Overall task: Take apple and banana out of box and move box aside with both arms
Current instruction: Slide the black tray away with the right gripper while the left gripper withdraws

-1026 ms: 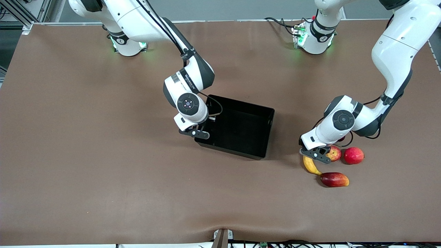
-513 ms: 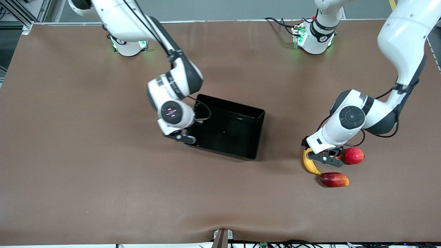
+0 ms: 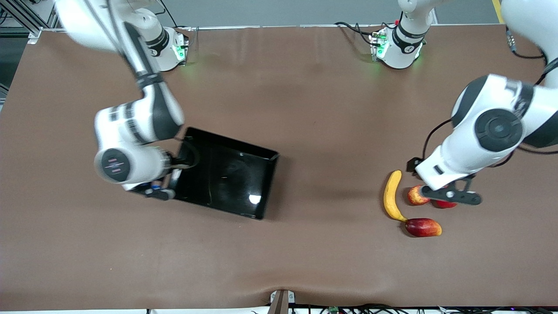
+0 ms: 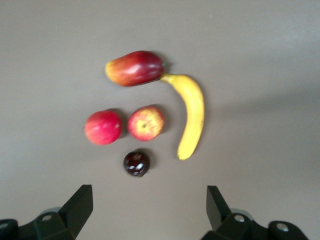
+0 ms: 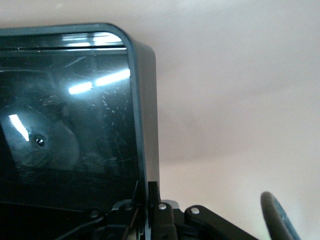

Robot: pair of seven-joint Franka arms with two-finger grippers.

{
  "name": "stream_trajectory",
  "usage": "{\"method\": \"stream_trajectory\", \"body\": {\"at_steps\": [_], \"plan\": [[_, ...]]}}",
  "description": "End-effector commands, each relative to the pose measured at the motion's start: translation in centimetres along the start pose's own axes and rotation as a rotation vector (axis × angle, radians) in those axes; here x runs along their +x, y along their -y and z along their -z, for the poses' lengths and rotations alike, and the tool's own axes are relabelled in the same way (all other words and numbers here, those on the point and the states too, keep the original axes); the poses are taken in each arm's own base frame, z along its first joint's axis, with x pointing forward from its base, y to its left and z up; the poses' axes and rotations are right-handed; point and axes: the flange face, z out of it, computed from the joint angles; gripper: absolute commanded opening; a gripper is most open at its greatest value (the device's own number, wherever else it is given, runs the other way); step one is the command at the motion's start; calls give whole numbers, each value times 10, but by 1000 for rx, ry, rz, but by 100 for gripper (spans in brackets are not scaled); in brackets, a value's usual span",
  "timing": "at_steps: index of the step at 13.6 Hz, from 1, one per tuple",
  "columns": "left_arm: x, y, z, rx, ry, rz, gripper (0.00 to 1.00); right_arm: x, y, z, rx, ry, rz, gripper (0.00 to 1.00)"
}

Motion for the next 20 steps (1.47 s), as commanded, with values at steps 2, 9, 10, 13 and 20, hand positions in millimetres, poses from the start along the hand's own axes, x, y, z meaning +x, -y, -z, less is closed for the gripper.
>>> {"method": "stream_trajectory", "body": {"at_steps": [2, 9, 10, 13, 20], "plan": [[-24, 39, 42, 30, -17, 67, 100, 27, -121, 6, 63, 17, 81, 0], [-76, 59, 127, 4, -80, 143, 100, 56, -334, -70, 136, -75, 166, 0], [-81, 55, 136, 2, -92, 136, 100, 54, -352, -78, 146, -74, 166, 0], [-91, 53, 148, 10, -96, 98, 100, 56, -382, -95, 158, -77, 189, 0], [-133, 75, 160, -153, -18, 132, 100, 58, -376, -109, 168, -26, 292, 100]]}}
